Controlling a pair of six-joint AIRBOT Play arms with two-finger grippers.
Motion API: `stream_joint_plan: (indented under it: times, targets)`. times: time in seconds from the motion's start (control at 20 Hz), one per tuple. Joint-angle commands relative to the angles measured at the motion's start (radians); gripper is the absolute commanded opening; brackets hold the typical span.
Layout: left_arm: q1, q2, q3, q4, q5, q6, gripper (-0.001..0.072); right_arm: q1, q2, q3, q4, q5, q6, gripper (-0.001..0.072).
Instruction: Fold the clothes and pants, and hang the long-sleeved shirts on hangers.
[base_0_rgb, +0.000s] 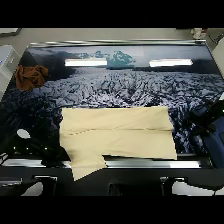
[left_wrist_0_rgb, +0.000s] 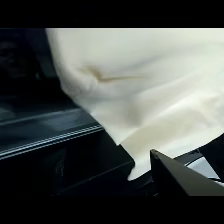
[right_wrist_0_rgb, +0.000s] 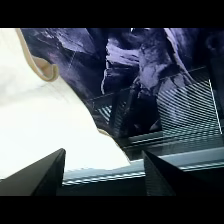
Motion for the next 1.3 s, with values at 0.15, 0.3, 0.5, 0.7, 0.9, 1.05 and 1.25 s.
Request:
stream_joint_plan:
  times: [0.15,0.3,0.5,0.7,0.9,1.05,1.25]
  targets:
    - [0.001,0.019,-0.093,-0.128,0.129,0.013,0.0518,-0.003,0.003,0.001,0.002,0.000,-0.013,0.0562]
    - [-0.020,0.019,-0.095,-0.146,0.169,-0.007,0.0498,-0.003,0.003,0.001,-0.001,0.001,-0.013,0.0557]
    - [-0.094,0.014,-0.095,-0.145,0.195,-0.032,0.0346,-0.003,0.003,-0.048,-0.012,0.003,-0.012,0.0557]
    - [-0.098,0.015,-0.094,-0.144,0.209,-0.015,0.0022,-0.003,0.065,-0.265,-0.012,-0.056,-0.037,0.0567]
    - [-0.097,0.018,-0.094,-0.145,0.209,0.021,0.0022,-0.003,0.138,-0.505,0.029,-0.182,-0.113,0.0568]
    - [-0.097,0.037,-0.094,-0.145,0.209,0.026,0.0022,-0.003,0.140,-0.592,0.046,-0.226,-0.169,0.0568]
    - [-0.097,0.069,-0.093,-0.145,0.205,0.028,0.0022,-0.003,0.140,-0.611,0.098,-0.290,-0.179,0.0525]
